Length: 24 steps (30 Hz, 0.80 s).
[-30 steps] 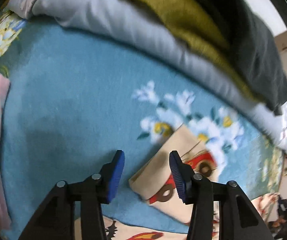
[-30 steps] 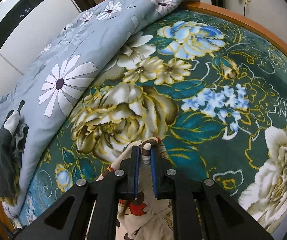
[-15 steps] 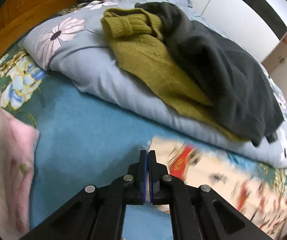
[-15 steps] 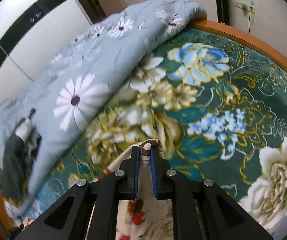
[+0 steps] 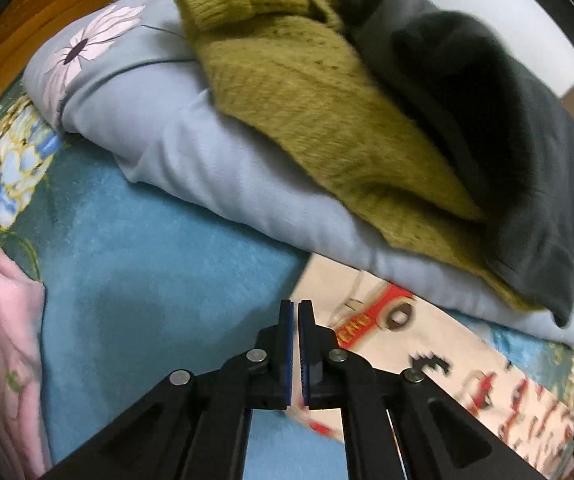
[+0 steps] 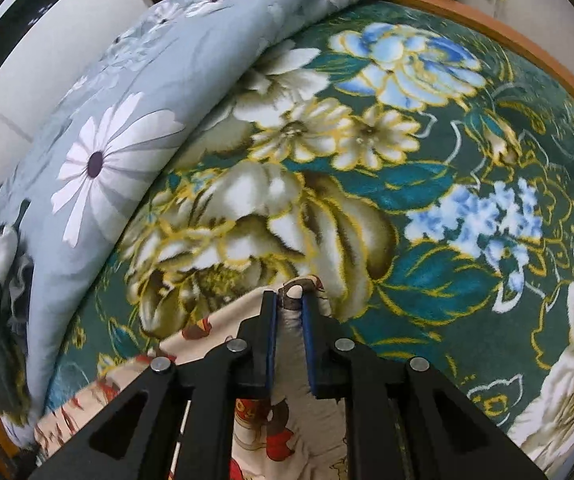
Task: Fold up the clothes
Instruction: 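Lower the pants edge flat with the left gripper and open it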
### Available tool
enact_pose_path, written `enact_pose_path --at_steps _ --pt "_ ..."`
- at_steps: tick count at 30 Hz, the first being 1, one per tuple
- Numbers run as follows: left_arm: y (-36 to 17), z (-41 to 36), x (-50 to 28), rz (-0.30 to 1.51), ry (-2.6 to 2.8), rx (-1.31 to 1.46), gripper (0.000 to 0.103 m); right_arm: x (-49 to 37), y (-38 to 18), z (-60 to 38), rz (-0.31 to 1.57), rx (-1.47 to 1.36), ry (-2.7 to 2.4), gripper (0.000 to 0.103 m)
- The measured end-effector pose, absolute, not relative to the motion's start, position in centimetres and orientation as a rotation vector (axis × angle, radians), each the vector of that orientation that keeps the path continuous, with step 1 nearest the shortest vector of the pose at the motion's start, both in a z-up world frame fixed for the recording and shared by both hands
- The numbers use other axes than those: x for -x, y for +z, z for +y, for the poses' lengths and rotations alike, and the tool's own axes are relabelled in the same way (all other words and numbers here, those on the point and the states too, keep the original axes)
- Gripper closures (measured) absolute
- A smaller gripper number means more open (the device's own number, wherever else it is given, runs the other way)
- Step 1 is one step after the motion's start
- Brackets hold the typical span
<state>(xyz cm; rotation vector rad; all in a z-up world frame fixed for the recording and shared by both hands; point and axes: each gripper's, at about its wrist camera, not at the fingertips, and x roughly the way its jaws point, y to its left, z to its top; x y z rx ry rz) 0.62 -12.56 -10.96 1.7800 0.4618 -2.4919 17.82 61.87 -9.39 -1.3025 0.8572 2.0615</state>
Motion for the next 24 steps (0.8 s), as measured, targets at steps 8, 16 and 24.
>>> enact_pose_path --at_steps 8,16,24 --pt "-8.1 -16.8 -10.0 0.588 -2.509 -1.786 0.072 -23.6 -6.0 59.5 0.882 1.24 2.094 0.079" --pt "-9.6 -16.4 -19.1 0.408 -2.426 -1.959 0.058 -34.1 -6.0 55.2 1.004 1.219 2.064 0.076" --pt "-13.3 -16.1 -21.9 0.418 -2.288 -2.023 0.058 -40.6 -10.7 53.0 1.222 1.205 1.927 0.071"
